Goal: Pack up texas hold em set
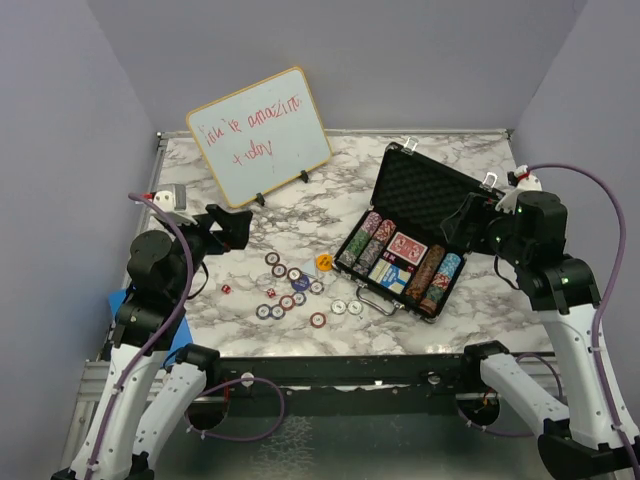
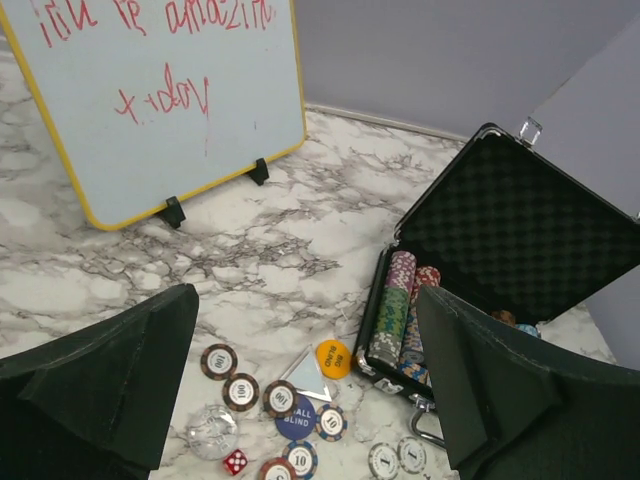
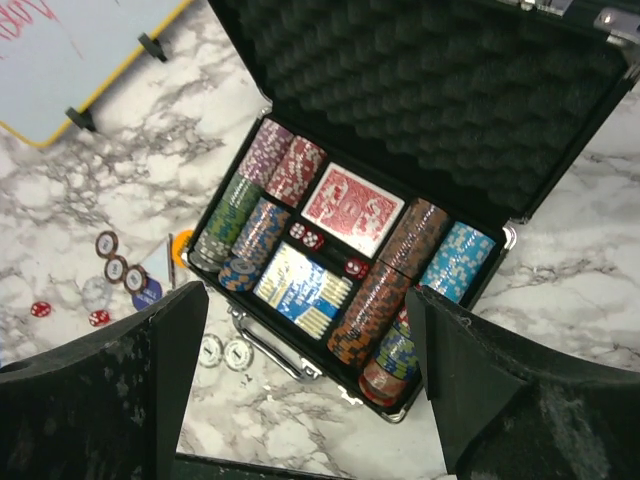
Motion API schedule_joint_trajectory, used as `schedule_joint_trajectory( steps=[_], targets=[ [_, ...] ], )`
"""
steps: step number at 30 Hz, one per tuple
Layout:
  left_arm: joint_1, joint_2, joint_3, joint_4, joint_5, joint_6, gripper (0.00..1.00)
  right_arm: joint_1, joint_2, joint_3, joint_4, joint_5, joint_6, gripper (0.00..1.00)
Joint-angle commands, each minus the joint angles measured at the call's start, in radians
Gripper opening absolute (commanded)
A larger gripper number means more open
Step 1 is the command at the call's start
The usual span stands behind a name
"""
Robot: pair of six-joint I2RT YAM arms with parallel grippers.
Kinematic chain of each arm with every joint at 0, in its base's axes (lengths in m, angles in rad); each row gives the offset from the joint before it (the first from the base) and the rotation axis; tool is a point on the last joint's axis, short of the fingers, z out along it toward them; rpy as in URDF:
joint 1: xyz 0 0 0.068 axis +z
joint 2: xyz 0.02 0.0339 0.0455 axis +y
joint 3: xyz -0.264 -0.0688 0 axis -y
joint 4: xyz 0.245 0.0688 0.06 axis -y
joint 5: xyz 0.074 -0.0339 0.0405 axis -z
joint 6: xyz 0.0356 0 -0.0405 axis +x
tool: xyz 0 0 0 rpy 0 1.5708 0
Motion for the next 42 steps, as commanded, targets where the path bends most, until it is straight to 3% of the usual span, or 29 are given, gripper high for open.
schedule_joint_trajectory(
  steps=[1, 15, 20, 25, 29, 32, 37, 40, 42],
  targets=[
    [-0.002, -0.024, -0.032, 0.063, 0.059, -0.036, 0.99, -0.005, -0.027, -0.042, -0.016, 0.010, 0.018, 0.89],
    [-0.002, -0.066, -0.070, -0.050, 0.053, 0.000, 0.99, -0.005, -0.071, -0.097, 0.105, -0.216, 0.018, 0.90],
    [-0.002, -0.098, -0.142, -0.102, 0.128, -0.067, 0.99, -0.005, -0.122, -0.195, 0.192, -0.333, 0.070, 0.86],
    [-0.002, -0.113, -0.254, -0.084, 0.220, -0.185, 0.99, -0.004, -0.075, -0.285, 0.236, -0.407, 0.114, 0.85],
    [-0.002, -0.076, -0.342, -0.010, 0.312, -0.274, 0.99, 0.027, -0.019, -0.312, 0.245, -0.357, 0.115, 0.85],
    [-0.008, 0.016, -0.390, 0.076, 0.400, -0.325, 0.94, 0.098, 0.025, -0.317, 0.224, -0.227, 0.137, 0.85],
    [-0.120, 0.199, -0.398, 0.176, 0.336, -0.333, 0.82, 0.171, 0.126, -0.362, 0.181, 0.019, 0.211, 0.83],
    [-0.212, 0.320, -0.396, 0.328, 0.313, -0.374, 0.82, 0.176, 0.174, -0.376, 0.200, 0.045, 0.214, 0.81],
    [-0.260, 0.397, -0.394, 0.407, 0.292, -0.398, 0.82, 0.202, 0.184, -0.380, 0.264, -0.045, 0.172, 0.79]
  ],
)
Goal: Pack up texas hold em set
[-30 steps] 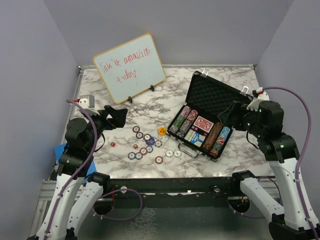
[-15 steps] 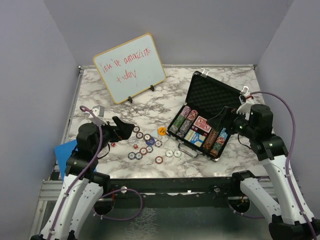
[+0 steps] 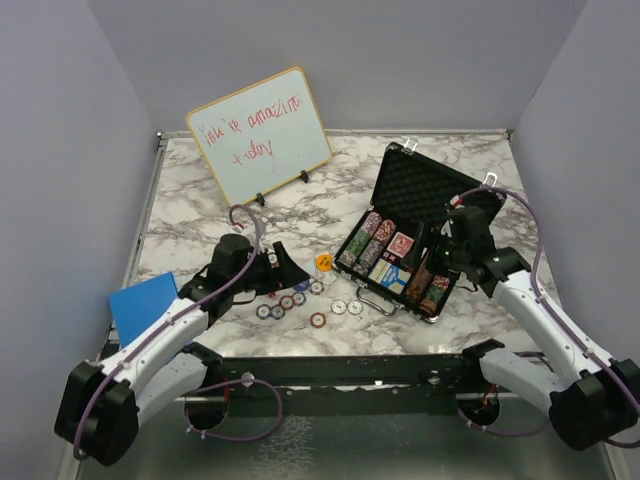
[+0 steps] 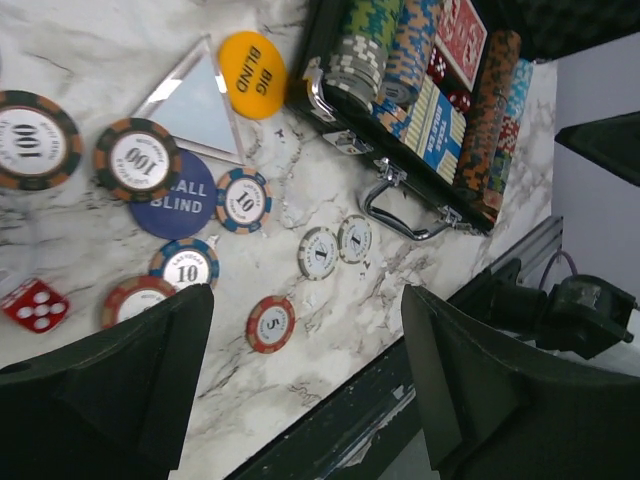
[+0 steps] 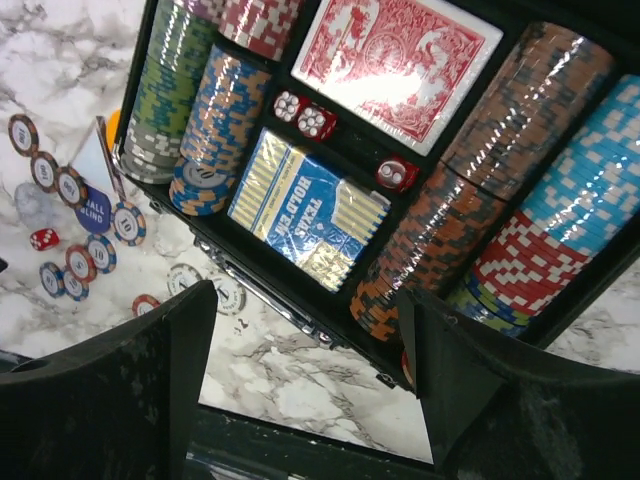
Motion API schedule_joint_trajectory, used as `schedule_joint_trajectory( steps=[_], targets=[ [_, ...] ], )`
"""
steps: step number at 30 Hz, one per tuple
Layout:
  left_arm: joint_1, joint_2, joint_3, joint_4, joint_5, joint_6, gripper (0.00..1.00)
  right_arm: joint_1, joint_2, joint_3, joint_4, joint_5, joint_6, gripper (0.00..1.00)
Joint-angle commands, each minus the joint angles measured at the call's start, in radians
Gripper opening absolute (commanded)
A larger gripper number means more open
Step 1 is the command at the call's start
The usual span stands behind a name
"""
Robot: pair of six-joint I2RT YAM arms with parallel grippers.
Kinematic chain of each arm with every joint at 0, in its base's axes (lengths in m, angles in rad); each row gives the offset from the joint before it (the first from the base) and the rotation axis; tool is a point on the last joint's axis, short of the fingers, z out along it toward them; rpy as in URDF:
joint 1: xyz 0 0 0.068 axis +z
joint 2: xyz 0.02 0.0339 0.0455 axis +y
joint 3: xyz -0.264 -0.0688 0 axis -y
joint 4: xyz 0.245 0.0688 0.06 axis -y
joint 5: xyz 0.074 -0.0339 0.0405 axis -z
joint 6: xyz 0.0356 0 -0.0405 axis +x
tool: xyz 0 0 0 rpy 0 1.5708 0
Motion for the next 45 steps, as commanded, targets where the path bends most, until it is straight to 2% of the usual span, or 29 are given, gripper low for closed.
schedule_joint_trajectory(
  steps=[1, 3, 6, 11, 15, 19, 22, 26, 31, 34, 37, 41, 45],
  targets=[
    [-0.092, 0.145, 0.013, 0.244, -0.039, -0.068, 0.82, 0.060, 0.019, -0.017, 0.109, -0.037, -0.033, 0.78],
    [-0.099, 0.190, 0.032, 0.249, -0.079, -0.062, 0.82, 0.157, 0.030, -0.008, 0.167, -0.042, -0.032, 0.76],
    [-0.100, 0.204, 0.046, 0.245, -0.161, -0.063, 0.82, 0.317, 0.111, 0.031, 0.132, 0.090, 0.016, 0.70],
    [-0.101, 0.147, 0.041, 0.228, -0.264, -0.059, 0.84, 0.445, 0.255, 0.015, 0.131, 0.201, 0.160, 0.59],
    [-0.100, 0.092, 0.025, 0.202, -0.312, -0.035, 0.87, 0.518, 0.358, 0.028, 0.074, 0.365, 0.297, 0.49],
    [-0.101, 0.073, 0.024, 0.180, -0.332, -0.020, 0.88, 0.534, 0.412, 0.018, 0.109, 0.420, 0.371, 0.39],
    [-0.100, 0.075, 0.021, 0.159, -0.331, -0.018, 0.89, 0.543, 0.453, 0.012, 0.136, 0.439, 0.411, 0.35],
    [-0.100, 0.073, 0.017, 0.157, -0.338, -0.016, 0.90, 0.548, 0.508, 0.027, 0.133, 0.487, 0.467, 0.36],
    [-0.100, 0.066, 0.015, 0.146, -0.353, -0.012, 0.91, 0.548, 0.558, 0.060, 0.095, 0.560, 0.522, 0.47],
    [-0.101, 0.065, 0.017, 0.142, -0.353, -0.008, 0.92, 0.545, 0.577, 0.081, 0.069, 0.619, 0.540, 0.49],
    [-0.101, 0.063, 0.017, 0.135, -0.380, -0.006, 0.92, 0.523, 0.598, 0.100, 0.069, 0.647, 0.524, 0.47],
    [-0.100, 0.058, 0.019, 0.126, -0.392, -0.003, 0.93, 0.469, 0.618, 0.108, 0.101, 0.635, 0.470, 0.39],
    [-0.100, 0.054, 0.020, 0.115, -0.406, 0.003, 0.94, 0.423, 0.628, 0.109, 0.140, 0.620, 0.403, 0.37]
  ],
)
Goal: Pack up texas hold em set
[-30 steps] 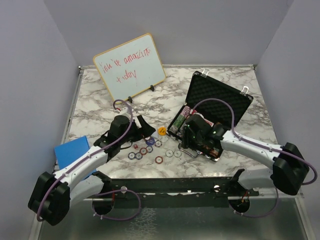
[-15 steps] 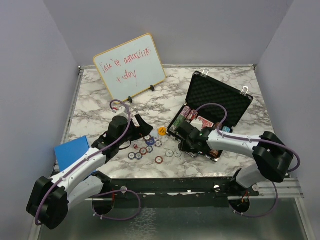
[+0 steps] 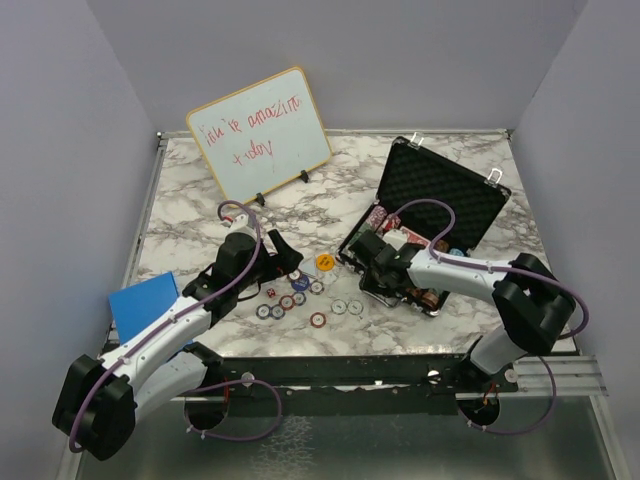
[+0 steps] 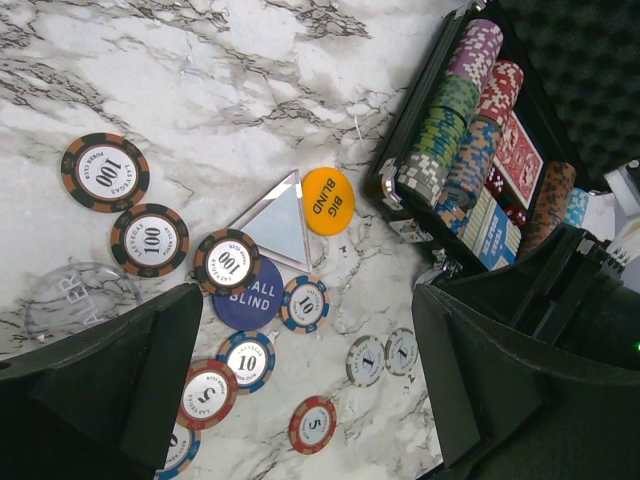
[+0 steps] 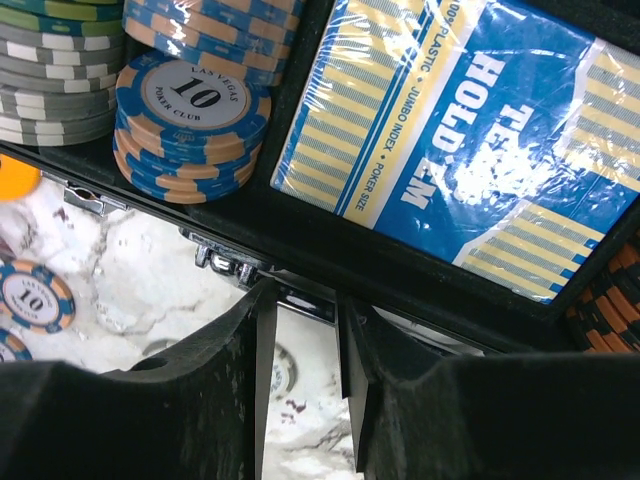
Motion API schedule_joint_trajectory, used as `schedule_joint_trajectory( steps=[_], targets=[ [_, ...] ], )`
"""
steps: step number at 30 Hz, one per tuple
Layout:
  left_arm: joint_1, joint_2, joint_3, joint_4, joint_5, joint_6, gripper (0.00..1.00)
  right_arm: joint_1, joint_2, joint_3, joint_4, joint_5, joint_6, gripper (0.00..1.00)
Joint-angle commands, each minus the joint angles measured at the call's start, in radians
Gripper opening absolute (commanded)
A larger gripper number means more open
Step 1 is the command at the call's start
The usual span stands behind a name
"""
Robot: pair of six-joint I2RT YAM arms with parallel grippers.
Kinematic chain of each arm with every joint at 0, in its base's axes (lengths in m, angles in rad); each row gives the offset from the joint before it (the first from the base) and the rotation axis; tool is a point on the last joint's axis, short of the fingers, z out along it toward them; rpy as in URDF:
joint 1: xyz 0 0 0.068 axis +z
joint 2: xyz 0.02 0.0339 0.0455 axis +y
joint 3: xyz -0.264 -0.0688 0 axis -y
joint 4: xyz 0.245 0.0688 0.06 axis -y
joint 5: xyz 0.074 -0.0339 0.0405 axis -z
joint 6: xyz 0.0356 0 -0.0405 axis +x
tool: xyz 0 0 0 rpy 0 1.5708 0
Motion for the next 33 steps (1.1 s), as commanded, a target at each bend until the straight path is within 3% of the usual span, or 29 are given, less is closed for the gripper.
schedule_joint_trajectory(
  steps=[1, 8, 19, 29, 33],
  targets=[
    [-0.003, -0.017, 0.008, -0.016, -0.045, 0.022, 0.94, -0.103, 0.041, 0.011, 0.059, 0.189, -0.109, 0.37],
    [-0.002, -0.017, 0.017, -0.026, -0.054, 0.029, 0.94, -0.123, 0.054, 0.036, 0.096, 0.160, -0.169, 0.38],
    [-0.002, -0.088, 0.098, -0.139, -0.178, 0.082, 0.94, -0.054, -0.115, 0.062, 0.137, -0.037, -0.354, 0.48],
    [-0.002, -0.275, 0.212, -0.327, -0.423, 0.136, 0.97, 0.088, 0.094, 0.269, 0.147, -0.077, -0.382, 0.69],
    [-0.002, -0.363, 0.251, -0.375, -0.503, 0.152, 0.99, 0.104, 0.244, 0.425, 0.030, -0.041, -0.341, 0.75]
  ],
)
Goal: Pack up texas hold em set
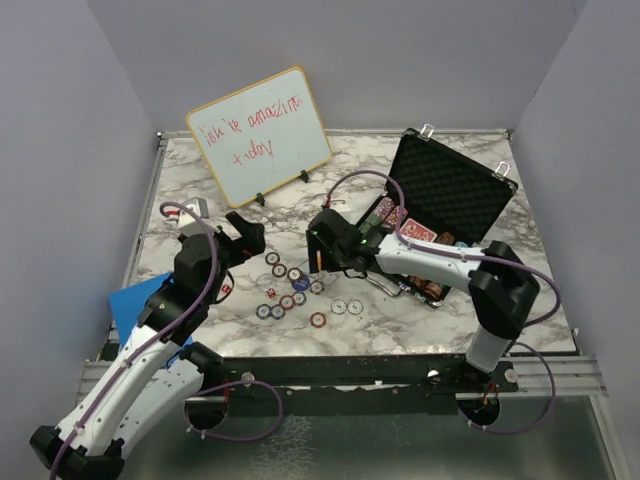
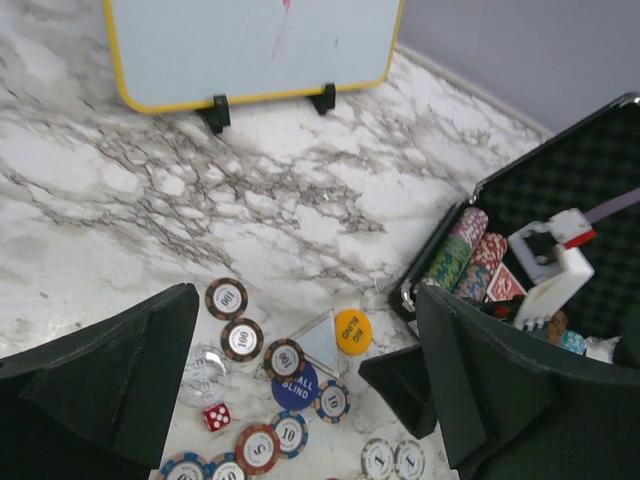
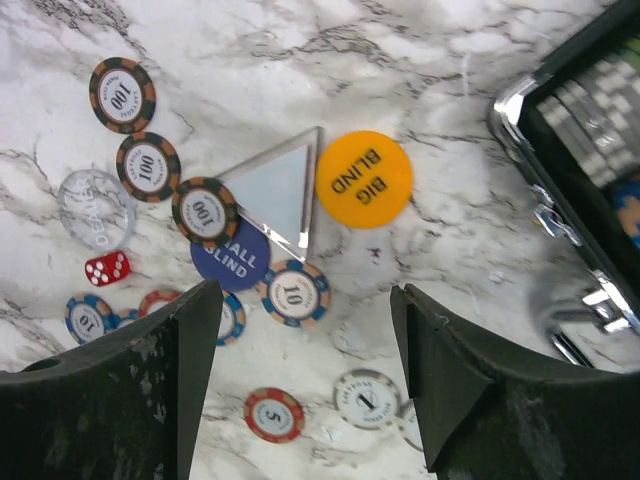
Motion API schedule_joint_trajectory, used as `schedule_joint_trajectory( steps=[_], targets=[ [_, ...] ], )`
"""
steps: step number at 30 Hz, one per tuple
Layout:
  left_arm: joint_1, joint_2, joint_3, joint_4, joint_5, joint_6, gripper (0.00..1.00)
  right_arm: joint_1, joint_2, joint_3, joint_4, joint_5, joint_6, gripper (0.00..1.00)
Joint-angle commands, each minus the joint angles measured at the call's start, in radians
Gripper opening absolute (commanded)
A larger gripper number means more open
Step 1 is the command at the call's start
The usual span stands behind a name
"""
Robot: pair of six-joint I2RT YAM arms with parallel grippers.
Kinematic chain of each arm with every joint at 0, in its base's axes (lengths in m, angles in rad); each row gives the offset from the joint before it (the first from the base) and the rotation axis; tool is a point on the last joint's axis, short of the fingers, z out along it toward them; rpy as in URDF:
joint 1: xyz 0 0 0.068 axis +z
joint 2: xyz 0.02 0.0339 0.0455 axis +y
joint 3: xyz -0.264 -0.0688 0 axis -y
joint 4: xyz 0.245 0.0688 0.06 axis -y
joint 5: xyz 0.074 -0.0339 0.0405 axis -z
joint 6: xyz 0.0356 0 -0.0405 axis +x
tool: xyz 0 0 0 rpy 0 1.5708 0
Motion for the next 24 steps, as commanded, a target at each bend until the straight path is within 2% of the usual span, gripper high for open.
schedule_joint_trajectory(
  steps=[1, 6, 10, 24],
  targets=[
    [-0.002, -0.095, 0.055, -0.099, -0.159, 0.038, 0.99, 0.021, 0.140, 0.146, -0.111, 0.034, 0.025, 0.77],
    [-0.002, -0.164, 0.057, -0.116, -0.192, 0.040, 0.99, 0.030, 0.267, 0.256, -0.165, 0.083, 0.049, 0.83],
    [-0.002, -0.178, 0.045, -0.123, -0.192, 0.039, 0.99, 0.034, 0.389, 0.395, -0.284, 0.140, 0.089, 0.88],
    [-0.002, -0.200, 0.008, -0.123, -0.204, 0.068, 0.99, 0.059, 0.546, 0.553, -0.372, 0.114, 0.080, 0.88]
  ],
)
